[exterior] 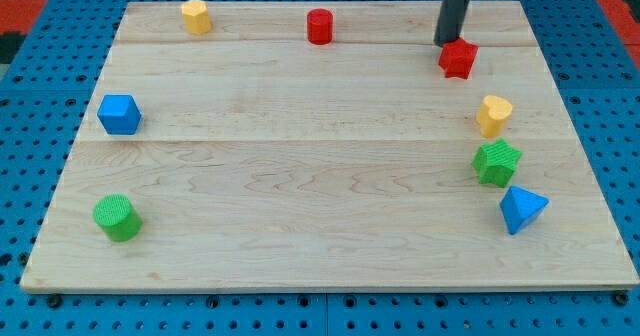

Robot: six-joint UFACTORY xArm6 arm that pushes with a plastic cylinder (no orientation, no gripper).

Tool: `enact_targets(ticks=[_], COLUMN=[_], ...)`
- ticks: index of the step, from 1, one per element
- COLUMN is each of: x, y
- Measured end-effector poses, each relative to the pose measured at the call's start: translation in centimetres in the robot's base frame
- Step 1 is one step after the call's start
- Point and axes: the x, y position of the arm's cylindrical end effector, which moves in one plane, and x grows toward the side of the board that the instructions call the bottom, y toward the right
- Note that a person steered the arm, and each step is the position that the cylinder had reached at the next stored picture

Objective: Move the red star above the heart

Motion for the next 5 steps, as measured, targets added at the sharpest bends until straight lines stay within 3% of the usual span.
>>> enact_targets(ticks=[1,3,4,5], x=[2.2,0.4,1.0,4.2], y=[0.4,-4.0,-2.0,-1.9])
